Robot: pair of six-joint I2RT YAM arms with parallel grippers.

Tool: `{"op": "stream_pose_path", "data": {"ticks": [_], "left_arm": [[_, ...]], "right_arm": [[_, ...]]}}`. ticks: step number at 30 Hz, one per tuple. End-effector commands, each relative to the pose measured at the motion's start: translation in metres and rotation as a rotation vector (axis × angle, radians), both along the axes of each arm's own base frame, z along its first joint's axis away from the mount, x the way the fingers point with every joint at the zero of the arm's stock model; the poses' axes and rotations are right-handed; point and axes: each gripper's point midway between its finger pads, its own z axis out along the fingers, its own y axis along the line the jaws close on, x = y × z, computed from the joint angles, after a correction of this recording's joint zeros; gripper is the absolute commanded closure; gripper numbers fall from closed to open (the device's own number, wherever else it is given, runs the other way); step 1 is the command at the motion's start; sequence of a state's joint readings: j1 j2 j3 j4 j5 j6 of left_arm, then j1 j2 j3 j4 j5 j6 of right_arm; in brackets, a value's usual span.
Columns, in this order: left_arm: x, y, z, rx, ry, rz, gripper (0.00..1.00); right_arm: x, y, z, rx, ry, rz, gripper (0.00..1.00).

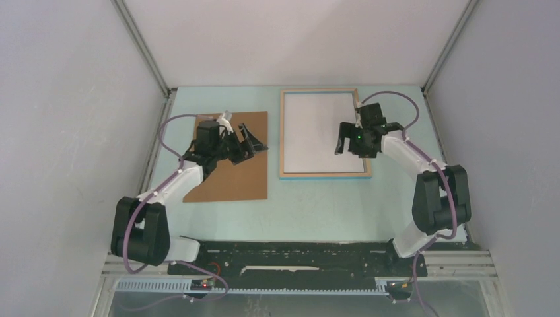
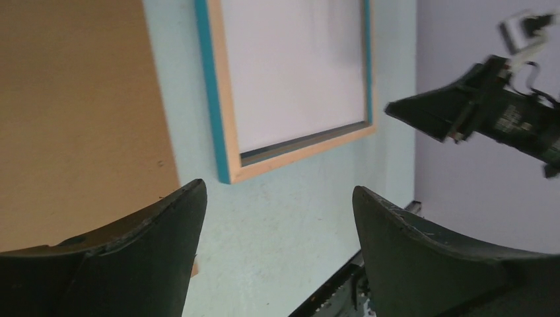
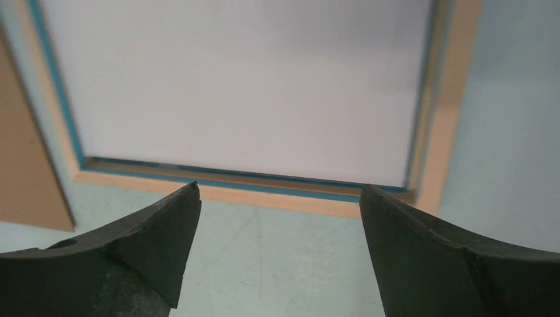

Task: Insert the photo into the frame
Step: Adjust the photo in the photo frame, then turn over the photo frame item at the center of the board.

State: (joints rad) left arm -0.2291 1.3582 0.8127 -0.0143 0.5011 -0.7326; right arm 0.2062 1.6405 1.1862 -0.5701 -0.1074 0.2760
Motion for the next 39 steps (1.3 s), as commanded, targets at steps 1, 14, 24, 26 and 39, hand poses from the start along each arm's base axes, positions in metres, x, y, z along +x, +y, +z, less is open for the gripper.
{"op": "stream_pose_path", "data": {"ticks": [1, 14, 24, 26, 39], "left_arm": [[0.004, 0.036, 0.015, 0.164, -0.06, 0.061, 0.13], [-0.021, 0.166, -0.025, 0.36, 0.164, 0.373, 0.07], [-0.004, 0.29, -0.034, 0.306, 0.221, 0.944, 0.04], [0.0, 0.304, -0.032, 0.333, 0.209, 0.958, 0.04], [0.002, 0.35, -0.056, 0.255, 0.192, 0.953, 0.03]], "right_arm": [[0.001, 0.061, 0.044, 0.091, -0.171, 0.086, 0.0], [-0.062, 0.276, 0.063, 0.645, -0.094, 0.348, 0.0], [-0.081, 0.311, 0.016, 0.722, 0.07, 0.355, 0.0], [-0.085, 0.312, 0.008, 0.704, 0.078, 0.375, 0.0], [-0.081, 0.305, -0.019, 0.591, 0.043, 0.356, 0.0]]}}
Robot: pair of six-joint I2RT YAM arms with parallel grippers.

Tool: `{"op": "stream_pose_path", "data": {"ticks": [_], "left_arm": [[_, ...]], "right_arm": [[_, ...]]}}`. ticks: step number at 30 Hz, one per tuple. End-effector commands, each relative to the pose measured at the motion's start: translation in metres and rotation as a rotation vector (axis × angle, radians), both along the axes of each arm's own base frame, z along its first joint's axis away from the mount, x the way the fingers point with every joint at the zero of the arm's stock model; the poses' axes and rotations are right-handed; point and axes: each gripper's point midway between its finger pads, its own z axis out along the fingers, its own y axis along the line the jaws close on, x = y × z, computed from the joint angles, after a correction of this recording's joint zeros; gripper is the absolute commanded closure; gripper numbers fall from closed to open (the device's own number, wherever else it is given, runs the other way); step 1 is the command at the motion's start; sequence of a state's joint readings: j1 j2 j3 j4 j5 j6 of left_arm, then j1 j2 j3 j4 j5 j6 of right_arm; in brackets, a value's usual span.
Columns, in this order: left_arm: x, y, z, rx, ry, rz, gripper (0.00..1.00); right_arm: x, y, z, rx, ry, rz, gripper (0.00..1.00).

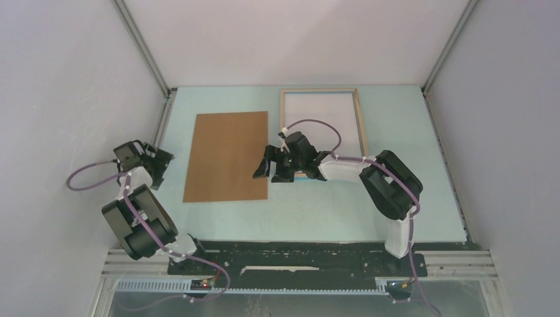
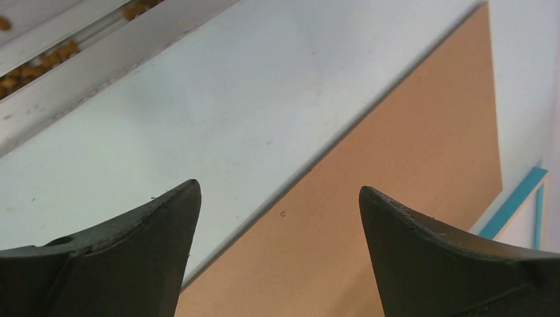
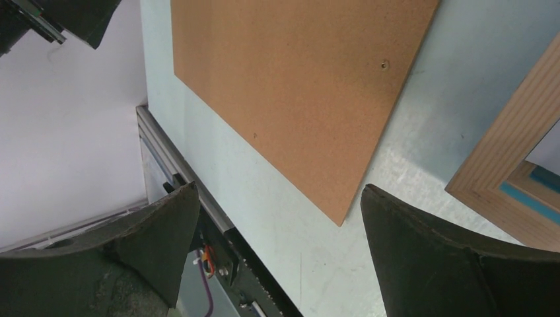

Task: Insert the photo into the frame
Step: Turn over the photo frame item at the center of the board.

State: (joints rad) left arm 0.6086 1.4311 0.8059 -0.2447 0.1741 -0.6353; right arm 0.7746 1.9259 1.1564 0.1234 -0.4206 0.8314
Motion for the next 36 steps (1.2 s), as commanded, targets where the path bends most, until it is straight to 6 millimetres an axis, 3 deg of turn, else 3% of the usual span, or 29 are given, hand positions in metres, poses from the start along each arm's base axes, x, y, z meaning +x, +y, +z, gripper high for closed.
{"op": "stream_pose_path", "data": {"ticks": [1, 6, 12, 21, 28, 36], "left_arm": [[0.021, 0.009, 0.024, 0.079, -0.093, -0.085, 0.02], [0.017, 0.0, -0.006, -0.007, -0.011, -0.115, 0.02], [0.018, -0.007, -0.016, -0.054, -0.003, -0.14, 0.02], [0.021, -0.04, -0.041, -0.269, -0.031, -0.158, 0.02], [0.019, -0.044, -0.046, -0.299, -0.028, -0.151, 0.02], [0.02, -0.058, -0.047, -0.381, -0.075, -0.145, 0.03]], "right_arm": [[0.006, -0.001, -0.007, -0.027, -0.045, -0.013, 0.0], [0.004, -0.002, -0.012, -0.031, -0.012, -0.023, 0.0], [0.007, -0.007, -0.02, -0.065, 0.017, -0.071, 0.01], [0.004, 0.011, -0.027, -0.007, 0.074, -0.09, 0.0], [-0.004, 0.019, -0.046, -0.022, 0.122, -0.086, 0.0], [-0.004, 0.035, -0.029, 0.086, 0.141, -0.039, 0.09]]}}
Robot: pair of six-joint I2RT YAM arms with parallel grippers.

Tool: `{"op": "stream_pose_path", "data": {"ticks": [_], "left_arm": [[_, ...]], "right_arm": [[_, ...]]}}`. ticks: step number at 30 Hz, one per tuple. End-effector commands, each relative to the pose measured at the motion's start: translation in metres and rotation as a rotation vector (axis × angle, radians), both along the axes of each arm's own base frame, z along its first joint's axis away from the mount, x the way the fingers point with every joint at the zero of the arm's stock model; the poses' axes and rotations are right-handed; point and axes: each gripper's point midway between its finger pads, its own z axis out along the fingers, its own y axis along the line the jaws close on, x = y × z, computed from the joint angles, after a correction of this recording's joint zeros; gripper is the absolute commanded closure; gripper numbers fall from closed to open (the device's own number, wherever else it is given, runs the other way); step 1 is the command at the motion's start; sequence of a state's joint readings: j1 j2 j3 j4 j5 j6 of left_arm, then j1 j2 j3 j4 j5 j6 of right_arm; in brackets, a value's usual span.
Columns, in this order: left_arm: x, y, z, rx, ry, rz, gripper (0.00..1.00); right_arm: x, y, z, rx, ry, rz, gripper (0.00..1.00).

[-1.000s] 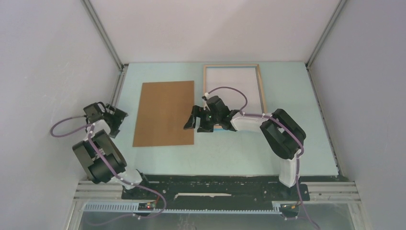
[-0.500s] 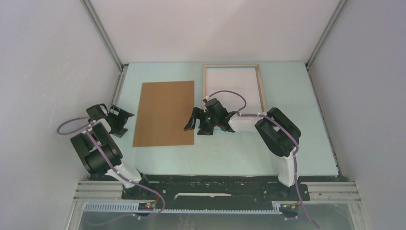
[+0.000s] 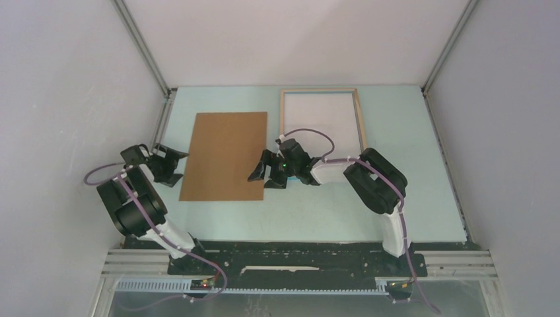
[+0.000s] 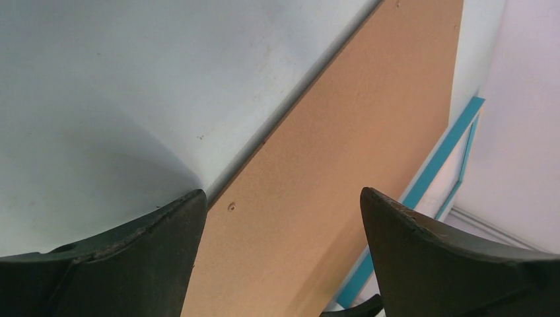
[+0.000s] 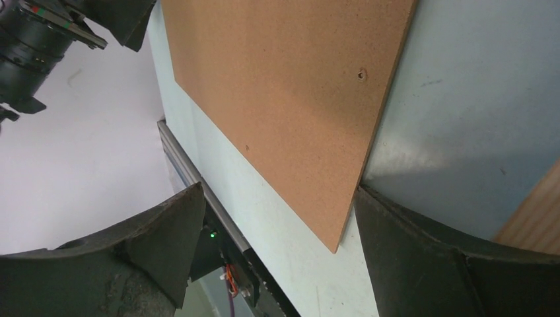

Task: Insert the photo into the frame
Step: Turn over the photo frame item at the center of the board.

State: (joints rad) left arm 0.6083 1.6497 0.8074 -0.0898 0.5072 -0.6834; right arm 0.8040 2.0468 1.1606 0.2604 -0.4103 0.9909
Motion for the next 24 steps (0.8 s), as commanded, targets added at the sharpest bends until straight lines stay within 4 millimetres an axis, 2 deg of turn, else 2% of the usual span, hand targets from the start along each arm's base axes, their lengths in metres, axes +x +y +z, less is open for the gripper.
{"op": "stream_pose_path", "data": {"ticks": [1, 4, 10, 15, 19, 24], "left_arm": [[-0.014, -0.019, -0.015, -0.108, 0.026, 0.02, 0.03], [-0.011, -0.025, -0.01, -0.121, -0.012, 0.021, 0.03], [-0.005, -0.038, -0.014, -0.177, -0.031, 0.004, 0.03], [-0.004, -0.051, -0.013, -0.196, -0.035, -0.018, 0.04], [-0.008, -0.061, -0.009, -0.235, -0.059, -0.015, 0.04], [-0.019, -0.074, -0.009, -0.27, -0.066, -0.01, 0.04]], "right_arm": [[-0.002, 0.014, 0.007, 0.062, 0.029, 0.033, 0.1], [-0.005, 0.02, 0.028, 0.129, 0.02, 0.062, 0.12], [-0.007, 0.032, 0.086, 0.277, -0.028, 0.092, 0.19], [-0.005, 0.035, 0.119, 0.313, -0.072, 0.101, 0.21], [-0.004, 0.028, 0.131, 0.312, -0.082, 0.095, 0.23], [-0.002, 0.015, 0.133, 0.245, -0.1, 0.062, 0.24]]}}
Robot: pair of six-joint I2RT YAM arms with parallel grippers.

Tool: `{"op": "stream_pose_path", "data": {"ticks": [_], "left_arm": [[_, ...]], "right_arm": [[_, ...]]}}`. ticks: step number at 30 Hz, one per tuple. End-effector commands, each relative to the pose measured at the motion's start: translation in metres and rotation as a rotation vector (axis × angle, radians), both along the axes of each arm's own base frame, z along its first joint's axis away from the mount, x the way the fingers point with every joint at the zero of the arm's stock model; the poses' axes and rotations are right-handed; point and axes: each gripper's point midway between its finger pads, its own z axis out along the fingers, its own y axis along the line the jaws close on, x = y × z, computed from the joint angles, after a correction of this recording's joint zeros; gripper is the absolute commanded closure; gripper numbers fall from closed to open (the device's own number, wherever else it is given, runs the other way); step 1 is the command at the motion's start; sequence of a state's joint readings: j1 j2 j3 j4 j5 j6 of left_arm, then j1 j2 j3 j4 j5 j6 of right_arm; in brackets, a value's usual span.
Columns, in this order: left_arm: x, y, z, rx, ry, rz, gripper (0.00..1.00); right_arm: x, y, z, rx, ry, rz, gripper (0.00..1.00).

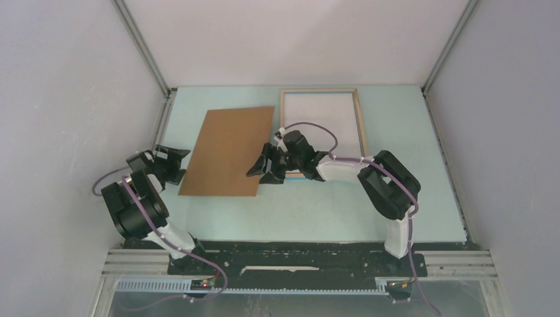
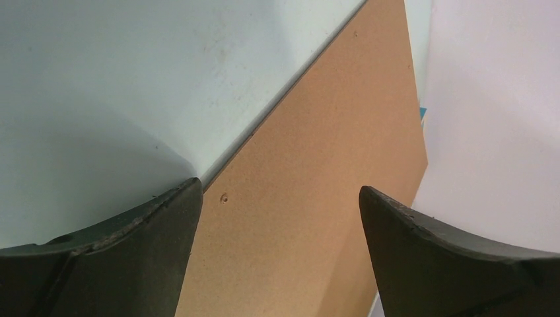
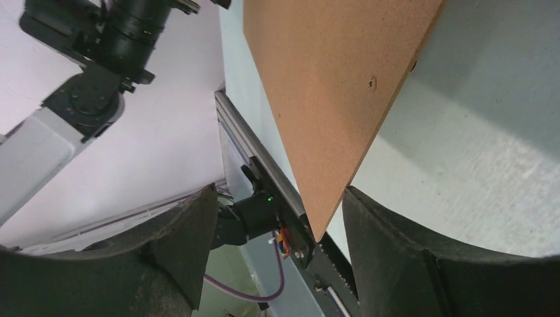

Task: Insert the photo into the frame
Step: Turn over the photo frame item at the center of the board.

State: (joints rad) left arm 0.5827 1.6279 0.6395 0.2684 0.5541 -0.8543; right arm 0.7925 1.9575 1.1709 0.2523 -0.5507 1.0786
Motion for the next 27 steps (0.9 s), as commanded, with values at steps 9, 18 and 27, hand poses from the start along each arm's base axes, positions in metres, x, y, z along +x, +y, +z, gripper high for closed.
{"op": "stream_pose_path", "data": {"ticks": [9, 18, 27], "left_arm": [[-0.046, -0.083, -0.004, -0.243, 0.071, -0.12, 0.04], [-0.054, -0.105, -0.006, -0.281, 0.062, -0.162, 0.04], [-0.064, -0.13, -0.001, -0.299, 0.038, -0.211, 0.03]], "right_arm": [[0.018, -0.005, 0.074, 0.105, -0.153, -0.047, 0.33], [0.018, -0.003, 0.088, 0.239, -0.135, -0.052, 0.41], [0.022, -0.01, 0.096, 0.305, -0.14, -0.091, 0.41]]}}
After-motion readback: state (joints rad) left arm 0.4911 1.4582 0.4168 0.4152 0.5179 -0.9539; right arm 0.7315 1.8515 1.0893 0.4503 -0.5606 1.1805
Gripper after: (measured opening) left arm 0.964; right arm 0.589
